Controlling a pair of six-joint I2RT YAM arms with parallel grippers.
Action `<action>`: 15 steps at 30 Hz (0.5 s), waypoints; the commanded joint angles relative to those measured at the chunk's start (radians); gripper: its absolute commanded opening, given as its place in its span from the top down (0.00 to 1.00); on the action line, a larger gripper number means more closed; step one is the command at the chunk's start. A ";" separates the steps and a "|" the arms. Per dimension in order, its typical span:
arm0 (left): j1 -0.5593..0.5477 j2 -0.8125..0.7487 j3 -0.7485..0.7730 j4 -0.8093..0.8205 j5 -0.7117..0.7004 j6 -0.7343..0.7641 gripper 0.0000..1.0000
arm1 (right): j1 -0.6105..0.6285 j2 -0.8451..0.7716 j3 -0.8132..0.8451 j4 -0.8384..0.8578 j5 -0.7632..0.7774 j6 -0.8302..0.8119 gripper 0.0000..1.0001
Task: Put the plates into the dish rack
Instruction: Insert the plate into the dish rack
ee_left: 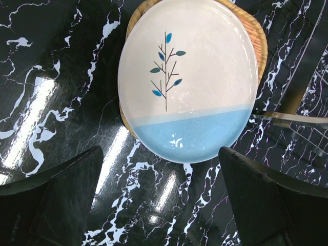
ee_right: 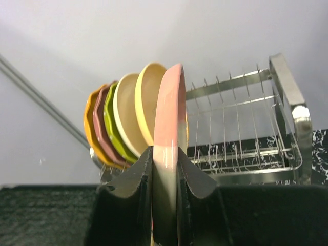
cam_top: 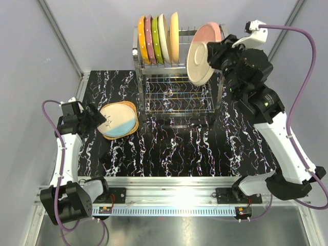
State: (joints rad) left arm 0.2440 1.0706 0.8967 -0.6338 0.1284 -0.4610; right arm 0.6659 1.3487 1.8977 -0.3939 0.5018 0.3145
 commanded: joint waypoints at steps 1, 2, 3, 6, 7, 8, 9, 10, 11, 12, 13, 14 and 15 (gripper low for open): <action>0.005 0.005 0.005 0.039 0.033 0.013 0.01 | -0.043 0.016 0.115 0.202 -0.046 0.043 1.00; 0.005 0.002 0.005 0.039 0.031 0.013 0.01 | -0.058 0.036 0.126 0.205 -0.051 0.044 1.00; 0.005 0.003 0.004 0.040 0.031 0.012 0.01 | -0.071 0.046 0.141 0.211 -0.071 0.050 1.00; 0.005 0.005 0.004 0.039 0.036 0.013 0.01 | -0.109 0.076 0.161 0.233 -0.101 0.069 1.00; 0.005 0.006 0.005 0.039 0.037 0.012 0.01 | -0.118 0.084 0.172 0.240 -0.109 0.070 1.00; 0.005 0.008 0.005 0.040 0.039 0.012 0.01 | -0.129 0.099 0.179 0.248 -0.115 0.077 1.00; 0.006 0.008 0.004 0.040 0.039 0.010 0.01 | -0.149 0.107 0.196 0.251 -0.132 0.089 1.00; 0.005 0.011 0.004 0.040 0.040 0.010 0.01 | -0.158 0.116 0.207 0.254 -0.138 0.092 1.00; 0.005 0.012 0.004 0.040 0.045 0.012 0.01 | -0.167 0.136 0.215 0.260 -0.143 0.097 1.00; 0.005 0.014 0.004 0.042 0.046 0.010 0.01 | -0.184 0.145 0.224 0.263 -0.152 0.101 1.00; 0.005 0.017 0.004 0.042 0.047 0.010 0.01 | -0.192 0.158 0.247 0.265 -0.161 0.104 1.00; 0.005 0.018 0.002 0.042 0.051 0.009 0.01 | -0.198 0.182 0.259 0.264 -0.163 0.104 1.00; 0.005 0.022 0.002 0.042 0.051 0.008 0.01 | -0.218 0.196 0.283 0.263 -0.172 0.109 1.00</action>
State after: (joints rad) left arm 0.2440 1.0843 0.8967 -0.6334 0.1455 -0.4610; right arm 0.4816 1.5360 2.0686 -0.3363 0.3767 0.3748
